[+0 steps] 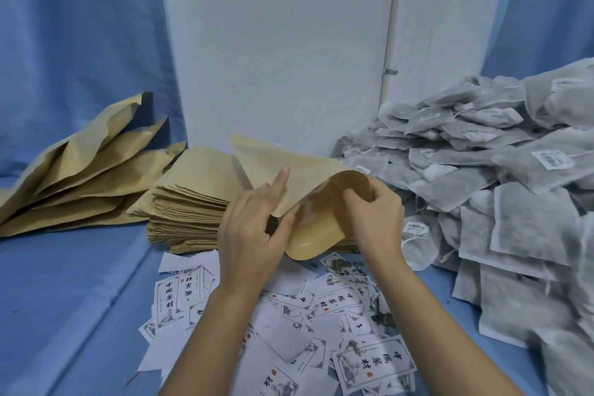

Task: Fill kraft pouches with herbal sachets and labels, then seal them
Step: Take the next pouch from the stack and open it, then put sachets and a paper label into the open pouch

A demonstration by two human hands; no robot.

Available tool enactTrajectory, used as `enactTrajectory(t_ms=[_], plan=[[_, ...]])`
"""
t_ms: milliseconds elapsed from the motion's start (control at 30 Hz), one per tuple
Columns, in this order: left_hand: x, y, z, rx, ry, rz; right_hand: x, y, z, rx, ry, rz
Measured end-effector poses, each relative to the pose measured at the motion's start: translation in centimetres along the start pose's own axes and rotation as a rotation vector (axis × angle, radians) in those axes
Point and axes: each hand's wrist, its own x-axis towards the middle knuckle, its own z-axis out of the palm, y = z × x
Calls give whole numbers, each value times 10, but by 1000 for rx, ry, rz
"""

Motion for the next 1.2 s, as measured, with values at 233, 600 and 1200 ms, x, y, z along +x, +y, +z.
enactTrajectory(t_ms=[233, 600, 1200], plan=[[0, 0, 6, -116, 39, -95, -1, -3, 0, 210, 23, -8], [10, 22, 9, -403, 117, -510, 15, 12, -4, 585, 351, 371], [13, 76, 42, -554, 193, -640, 3, 79, -58, -917, -71, 77]])
